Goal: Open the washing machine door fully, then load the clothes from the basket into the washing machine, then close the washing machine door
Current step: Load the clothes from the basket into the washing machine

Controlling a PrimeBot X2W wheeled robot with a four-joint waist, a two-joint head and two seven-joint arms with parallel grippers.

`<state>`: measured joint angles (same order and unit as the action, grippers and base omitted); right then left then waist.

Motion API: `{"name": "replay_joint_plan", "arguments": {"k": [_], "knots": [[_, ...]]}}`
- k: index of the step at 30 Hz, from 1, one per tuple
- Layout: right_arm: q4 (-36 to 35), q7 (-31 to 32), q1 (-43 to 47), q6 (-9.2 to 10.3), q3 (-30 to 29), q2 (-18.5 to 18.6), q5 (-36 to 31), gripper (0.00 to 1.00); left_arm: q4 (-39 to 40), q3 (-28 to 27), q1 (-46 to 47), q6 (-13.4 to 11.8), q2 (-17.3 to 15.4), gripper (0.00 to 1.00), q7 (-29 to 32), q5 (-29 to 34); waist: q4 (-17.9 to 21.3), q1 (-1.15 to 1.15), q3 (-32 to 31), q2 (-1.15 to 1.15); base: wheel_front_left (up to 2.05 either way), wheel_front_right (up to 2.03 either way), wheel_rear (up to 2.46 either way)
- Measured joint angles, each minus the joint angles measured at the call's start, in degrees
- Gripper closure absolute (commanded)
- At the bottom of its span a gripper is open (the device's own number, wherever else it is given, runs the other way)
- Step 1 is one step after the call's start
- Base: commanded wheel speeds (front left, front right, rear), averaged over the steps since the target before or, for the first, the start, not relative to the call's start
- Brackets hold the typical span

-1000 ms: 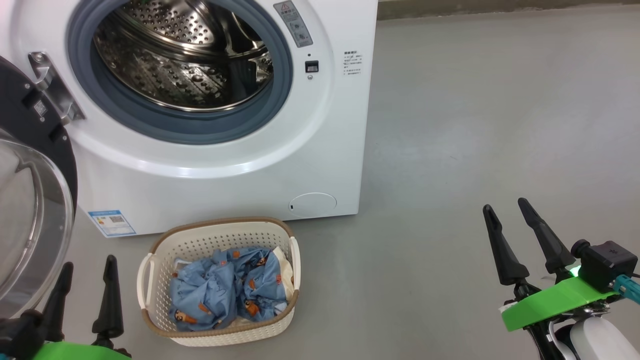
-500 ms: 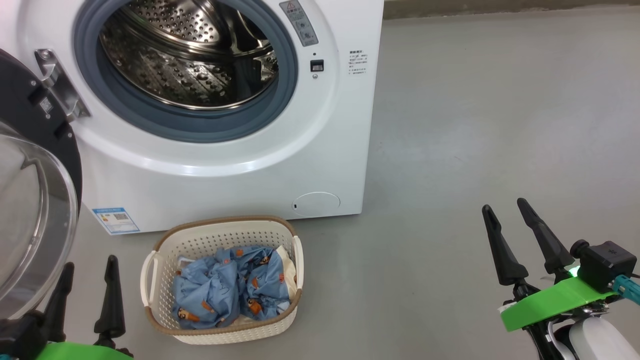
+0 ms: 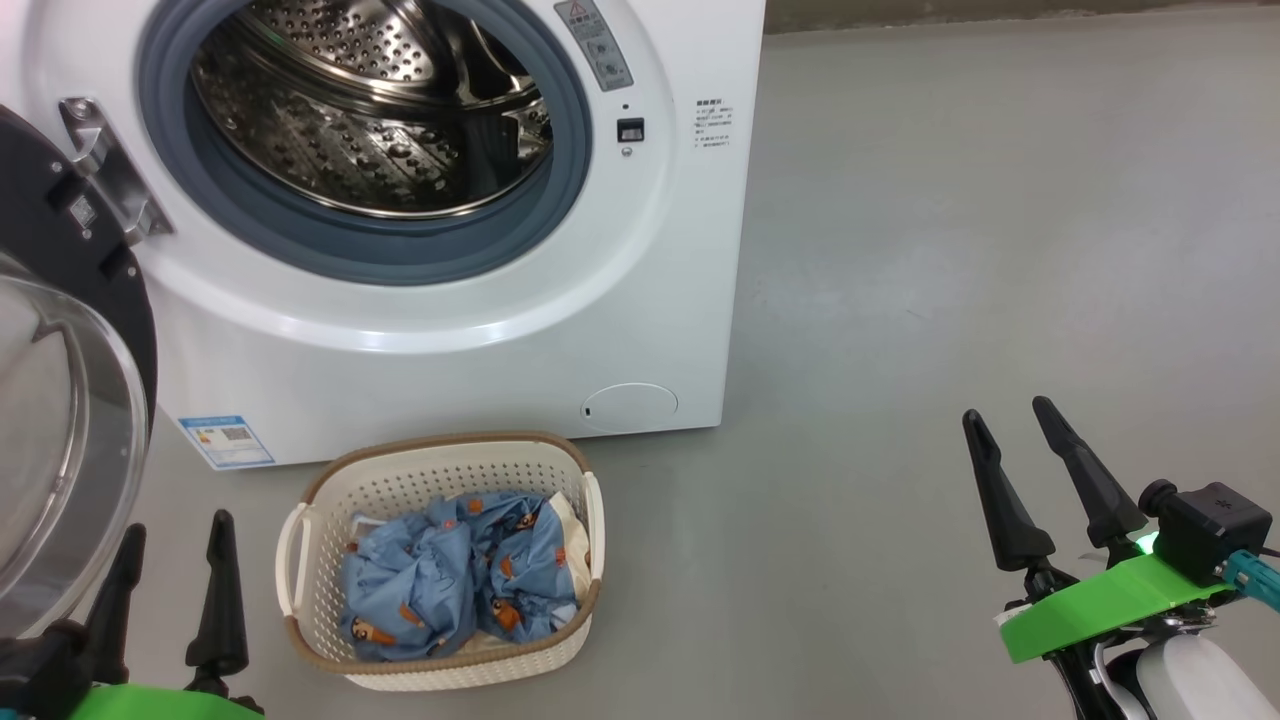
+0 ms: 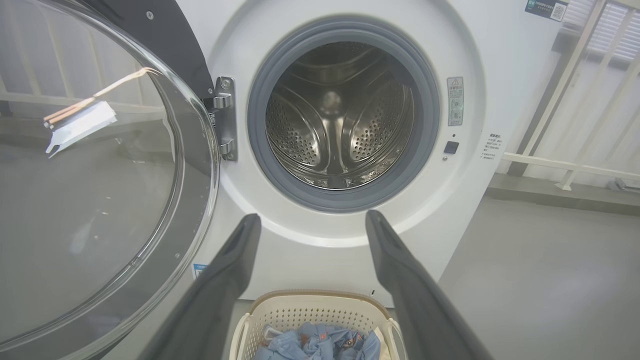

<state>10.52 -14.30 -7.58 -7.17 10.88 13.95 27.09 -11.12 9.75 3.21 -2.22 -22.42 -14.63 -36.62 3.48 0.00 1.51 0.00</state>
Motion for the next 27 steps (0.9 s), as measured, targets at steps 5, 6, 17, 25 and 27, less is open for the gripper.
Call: {"name": "replay_joint_plan", "arguments": {"k": [5, 6, 17, 25, 27], "knots": [[-0.01, 0.00, 0.00, 0.00, 0.01, -0.03, -0.02, 0.00, 0.00, -0.26, 0.02, 0.01, 0.00, 0.00, 0.00, 0.00, -0.13, 0.00, 0.35, 0.00, 1.23, -1.23, 0.00], [-0.01, 0.00, 0.00, 0.00, 0.01, -0.04, -0.13, 0.00, 0.00, -0.35, 0.02, 0.08, 0.00, 0.00, 0.00, 0.00, -0.18, 0.00, 0.41, 0.00, 1.45, -1.45, 0.00], [-0.05, 0.00, -0.02, 0.00, 0.04, -0.63, -0.60, 0.00, -0.09, -0.62, 0.10, 0.53, 0.00, 0.00, 0.00, 0.01, -0.83, 0.00, 1.26, 0.00, 1.44, -1.44, 0.00], [-0.04, 0.00, -0.03, 0.00, 0.10, -0.94, -0.68, 0.00, -0.09, -0.92, 0.37, 0.76, 0.02, 0.00, 0.00, 0.01, -1.17, -0.01, 1.54, 0.00, 0.80, -0.80, 0.00], [-0.04, 0.00, -0.03, 0.00, 0.10, -0.98, -0.68, 0.00, -0.08, -0.98, 0.37, 0.76, 0.02, 0.00, 0.00, 0.01, -1.21, -0.01, 1.62, 0.00, 0.12, -0.12, 0.00]]}}
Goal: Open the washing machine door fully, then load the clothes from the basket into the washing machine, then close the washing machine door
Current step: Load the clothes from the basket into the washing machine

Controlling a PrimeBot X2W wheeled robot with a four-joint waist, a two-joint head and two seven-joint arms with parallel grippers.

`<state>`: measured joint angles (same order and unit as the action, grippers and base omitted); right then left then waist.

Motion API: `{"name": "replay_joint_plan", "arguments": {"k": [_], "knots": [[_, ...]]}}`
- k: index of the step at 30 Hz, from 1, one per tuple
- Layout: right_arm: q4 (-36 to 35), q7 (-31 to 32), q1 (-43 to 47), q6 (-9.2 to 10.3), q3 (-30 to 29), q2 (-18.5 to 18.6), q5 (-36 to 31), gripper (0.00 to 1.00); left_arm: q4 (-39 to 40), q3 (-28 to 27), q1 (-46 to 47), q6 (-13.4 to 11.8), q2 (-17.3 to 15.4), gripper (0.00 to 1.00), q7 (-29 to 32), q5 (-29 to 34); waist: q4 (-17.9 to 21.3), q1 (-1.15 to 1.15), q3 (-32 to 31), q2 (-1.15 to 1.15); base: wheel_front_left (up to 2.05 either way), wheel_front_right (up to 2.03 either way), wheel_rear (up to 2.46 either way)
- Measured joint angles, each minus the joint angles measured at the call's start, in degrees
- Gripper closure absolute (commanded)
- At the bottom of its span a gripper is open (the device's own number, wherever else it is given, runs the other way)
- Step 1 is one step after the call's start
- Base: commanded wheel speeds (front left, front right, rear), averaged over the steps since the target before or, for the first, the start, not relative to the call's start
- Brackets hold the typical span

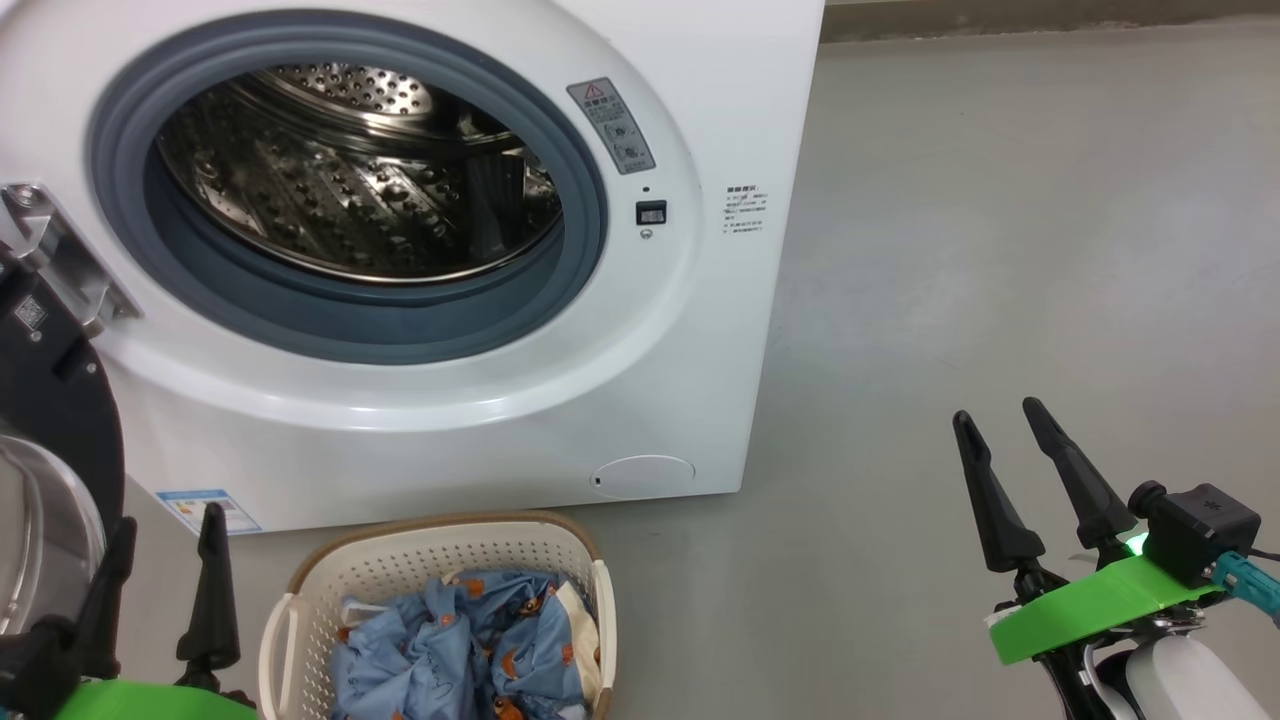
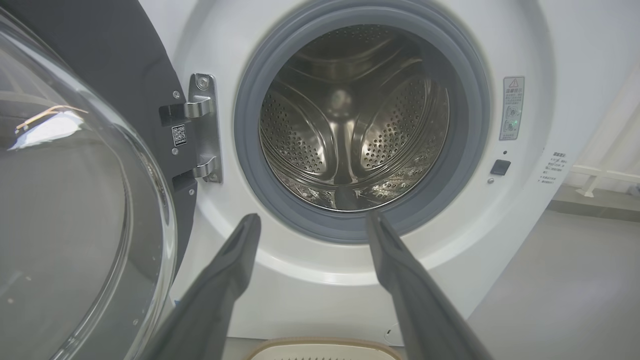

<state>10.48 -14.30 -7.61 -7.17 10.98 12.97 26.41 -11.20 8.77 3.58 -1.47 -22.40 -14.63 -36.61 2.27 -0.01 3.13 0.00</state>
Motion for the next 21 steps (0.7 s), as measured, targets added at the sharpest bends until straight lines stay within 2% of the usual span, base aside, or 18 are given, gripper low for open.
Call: {"name": "replay_joint_plan", "arguments": {"k": [21], "knots": [[0.00, 0.00, -0.01, 0.00, -0.05, -0.37, -0.16, 0.00, -0.01, -0.27, 0.00, 0.41, -0.01, 0.00, 0.00, 0.01, -0.20, 0.00, 0.68, 0.00, 0.00, 0.00, 0.00]]}}
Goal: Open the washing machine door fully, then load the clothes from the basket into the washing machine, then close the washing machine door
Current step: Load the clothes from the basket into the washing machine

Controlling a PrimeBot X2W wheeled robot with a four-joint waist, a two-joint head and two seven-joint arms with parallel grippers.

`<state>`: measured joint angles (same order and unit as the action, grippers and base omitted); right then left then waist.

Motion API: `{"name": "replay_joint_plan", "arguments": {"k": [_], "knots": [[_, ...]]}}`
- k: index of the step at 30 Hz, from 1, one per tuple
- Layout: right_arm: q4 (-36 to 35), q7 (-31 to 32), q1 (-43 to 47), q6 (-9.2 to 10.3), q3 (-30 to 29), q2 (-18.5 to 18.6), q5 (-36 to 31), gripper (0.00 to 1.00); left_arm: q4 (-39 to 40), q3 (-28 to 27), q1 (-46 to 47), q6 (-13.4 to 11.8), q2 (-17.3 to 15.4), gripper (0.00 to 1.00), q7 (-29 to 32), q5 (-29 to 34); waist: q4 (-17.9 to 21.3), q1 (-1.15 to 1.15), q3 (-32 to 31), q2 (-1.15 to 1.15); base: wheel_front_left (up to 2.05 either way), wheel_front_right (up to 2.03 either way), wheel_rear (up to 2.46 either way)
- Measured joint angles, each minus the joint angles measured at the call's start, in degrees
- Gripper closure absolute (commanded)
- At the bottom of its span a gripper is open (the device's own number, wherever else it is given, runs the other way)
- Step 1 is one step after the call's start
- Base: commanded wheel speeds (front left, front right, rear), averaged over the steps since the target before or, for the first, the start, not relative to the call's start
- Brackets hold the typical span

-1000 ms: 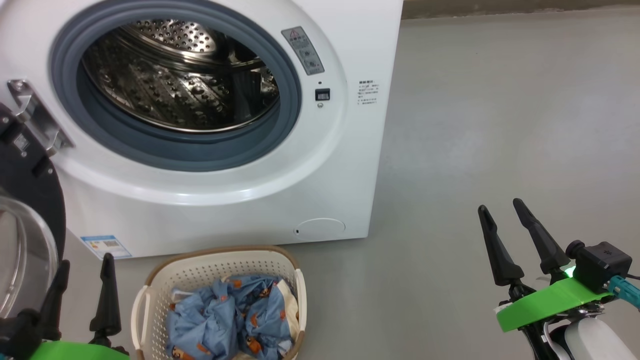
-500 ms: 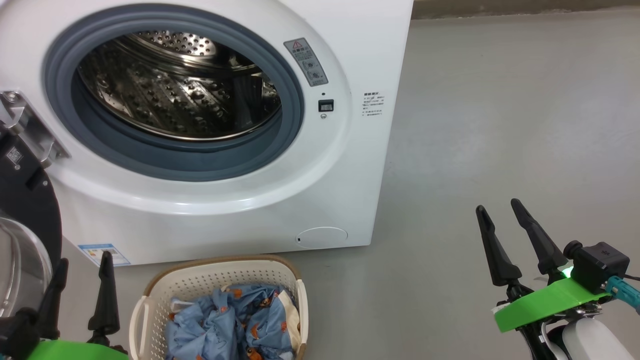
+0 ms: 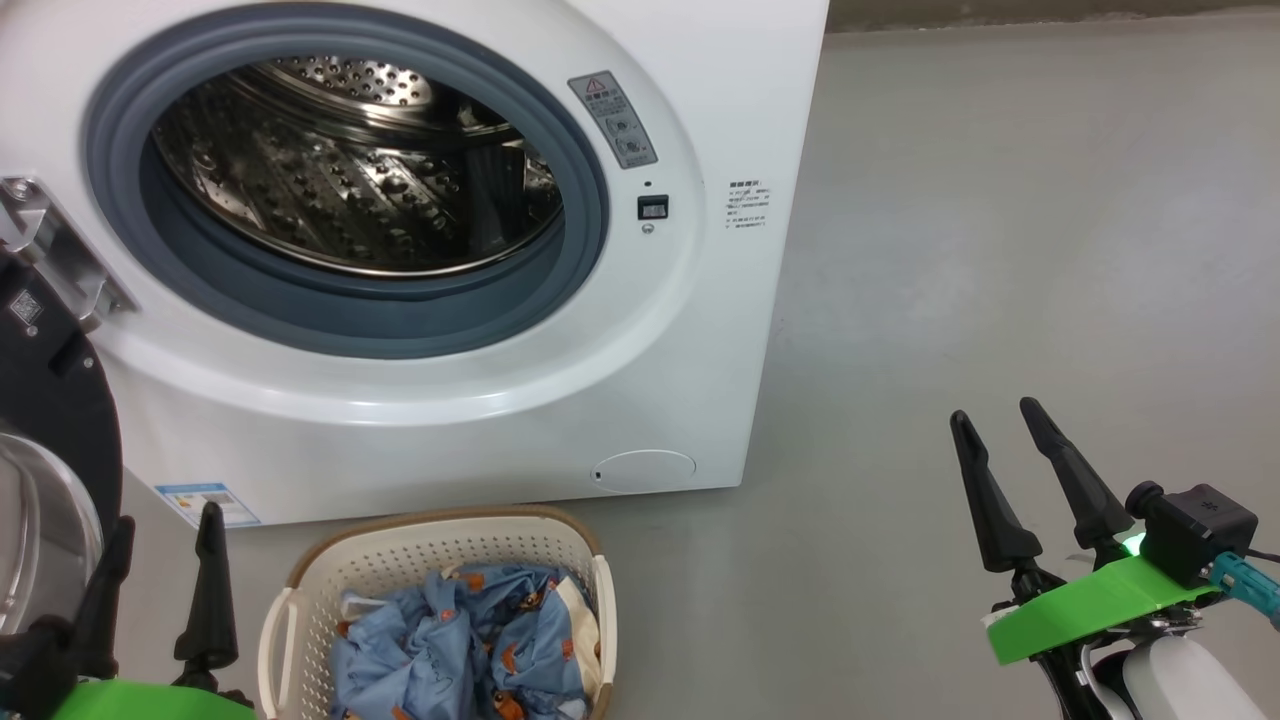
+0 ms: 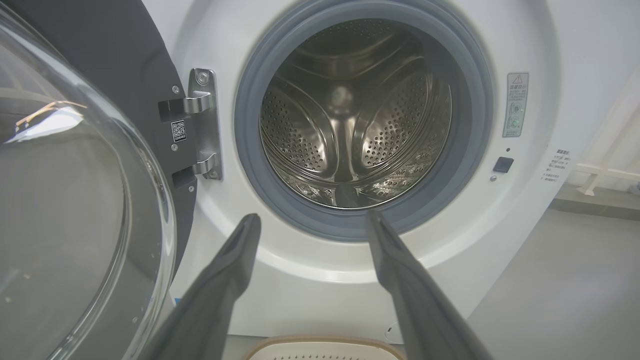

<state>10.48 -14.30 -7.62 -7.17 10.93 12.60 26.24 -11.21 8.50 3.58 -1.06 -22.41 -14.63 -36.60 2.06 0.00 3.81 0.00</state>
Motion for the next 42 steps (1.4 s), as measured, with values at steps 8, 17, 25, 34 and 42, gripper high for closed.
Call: {"name": "replay_joint_plan", "arguments": {"k": [8, 17, 25, 34, 42], "knots": [[0.00, 0.00, -0.03, 0.00, -0.02, -0.12, -0.68, 0.00, -0.11, 0.00, 0.15, 0.00, -0.01, 0.00, 0.00, 0.00, -0.07, 0.00, 0.38, 0.00, 0.00, 0.00, 0.00], [0.01, 0.00, -0.04, 0.00, -0.02, -0.20, -0.79, 0.00, -0.32, 0.05, 0.16, 0.00, -0.01, 0.00, 0.00, -0.01, 0.04, 0.00, 0.60, 0.00, 0.00, 0.00, 0.00], [0.09, 0.00, -0.08, 0.00, -0.02, -0.73, -1.04, 0.00, -0.68, 0.74, 1.22, 0.15, 0.02, 0.00, 0.01, -0.01, 0.24, 0.00, 2.26, 0.00, 0.00, 0.00, 0.00], [-0.08, 0.00, -0.32, 0.00, -0.31, -2.38, -1.68, 0.00, -3.09, 2.23, 3.37, 1.60, -0.02, 0.00, 0.65, -0.02, 0.95, 0.00, 6.02, 0.00, 0.00, 0.00, 0.00], [-0.77, 0.00, -2.75, 0.00, -0.89, -5.03, -3.69, 0.00, -7.70, 4.97, 7.04, 3.90, -0.12, 0.00, 2.13, 0.60, 1.96, -0.01, 11.25, 0.00, 0.00, 0.00, 0.00]]}}
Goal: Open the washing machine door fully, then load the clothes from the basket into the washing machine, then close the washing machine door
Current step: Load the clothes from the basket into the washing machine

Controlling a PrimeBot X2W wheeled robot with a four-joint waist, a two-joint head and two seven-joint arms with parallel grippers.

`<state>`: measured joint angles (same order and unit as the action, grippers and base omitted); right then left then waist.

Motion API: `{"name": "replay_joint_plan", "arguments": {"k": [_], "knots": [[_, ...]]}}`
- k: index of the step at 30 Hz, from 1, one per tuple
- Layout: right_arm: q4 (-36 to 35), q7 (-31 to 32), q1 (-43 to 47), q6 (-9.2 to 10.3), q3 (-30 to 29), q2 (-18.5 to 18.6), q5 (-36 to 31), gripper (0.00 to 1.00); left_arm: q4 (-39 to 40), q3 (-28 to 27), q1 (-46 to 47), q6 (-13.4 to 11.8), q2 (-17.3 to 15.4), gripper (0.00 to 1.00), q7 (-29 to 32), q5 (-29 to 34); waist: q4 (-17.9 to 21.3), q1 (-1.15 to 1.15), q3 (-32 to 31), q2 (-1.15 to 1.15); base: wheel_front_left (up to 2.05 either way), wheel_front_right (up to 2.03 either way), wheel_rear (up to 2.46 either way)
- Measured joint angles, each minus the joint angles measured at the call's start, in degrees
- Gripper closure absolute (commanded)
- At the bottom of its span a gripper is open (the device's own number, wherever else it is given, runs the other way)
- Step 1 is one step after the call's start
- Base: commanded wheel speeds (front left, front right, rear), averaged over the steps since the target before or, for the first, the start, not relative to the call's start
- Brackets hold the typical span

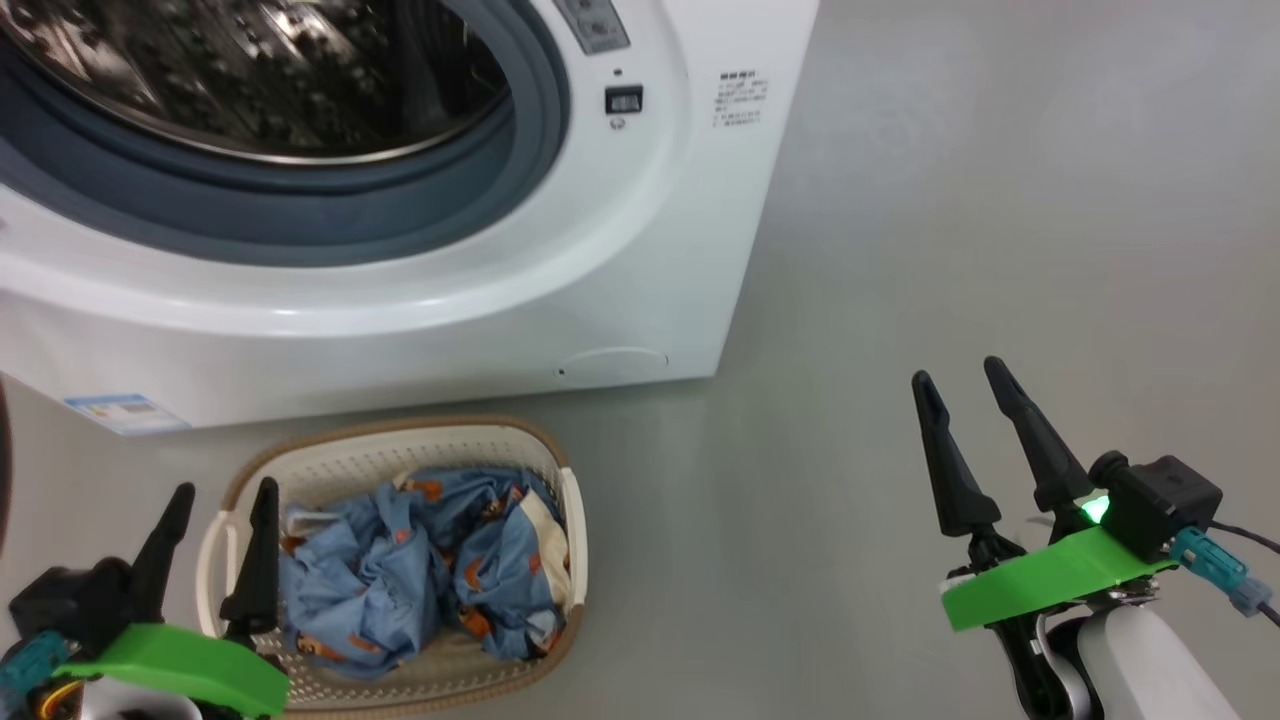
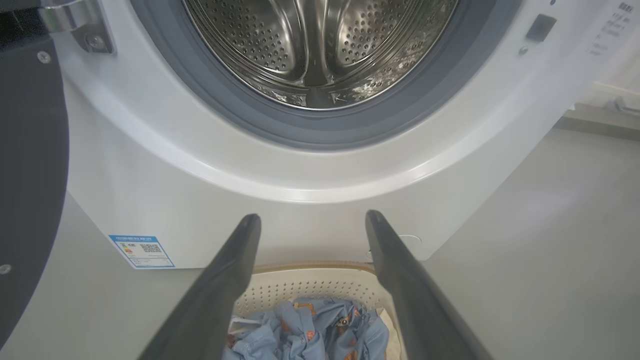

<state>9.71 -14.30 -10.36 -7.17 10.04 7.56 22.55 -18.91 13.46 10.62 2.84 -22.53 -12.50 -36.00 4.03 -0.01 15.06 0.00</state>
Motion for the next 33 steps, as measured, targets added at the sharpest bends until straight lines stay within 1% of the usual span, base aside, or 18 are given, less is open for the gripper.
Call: {"name": "replay_joint_plan", "arguments": {"k": [6, 12, 16, 25, 33], "knots": [[-0.75, 0.00, -2.48, 0.00, -0.30, -1.22, -1.56, 0.00, -6.21, 1.72, 4.00, 1.49, -0.09, 0.00, 1.16, 0.45, 0.94, 0.00, 4.65, 0.00, 0.00, 0.00, 0.00], [-1.24, 0.00, -4.66, 0.00, -0.27, -2.47, -2.75, 0.00, -15.51, 3.46, 8.75, 2.87, 0.00, 0.00, 2.44, 0.38, 2.29, 0.00, 9.31, 0.00, 0.00, 0.00, 0.00], [-1.52, -0.01, -5.72, 0.00, -0.13, -3.37, -3.07, 0.00, -22.01, 5.72, 11.91, 3.70, 0.09, 0.00, 4.16, 0.67, 3.41, 0.00, 12.05, 0.00, 0.00, 0.00, 0.00], [-2.58, 0.00, -7.22, 0.00, 0.69, -4.13, -3.37, 0.00, -33.66, 10.74, 17.66, 4.27, -0.12, 0.00, 7.54, 1.42, 6.12, 0.00, 17.39, 0.00, 0.00, 0.00, 0.00], [-3.96, -0.01, -8.61, 0.00, 1.38, -4.26, -2.59, 0.00, -39.91, 14.17, 24.39, 4.69, -2.01, 0.00, 9.65, 2.33, 8.43, 0.00, 22.33, 0.00, 0.00, 0.00, 0.00]]}}
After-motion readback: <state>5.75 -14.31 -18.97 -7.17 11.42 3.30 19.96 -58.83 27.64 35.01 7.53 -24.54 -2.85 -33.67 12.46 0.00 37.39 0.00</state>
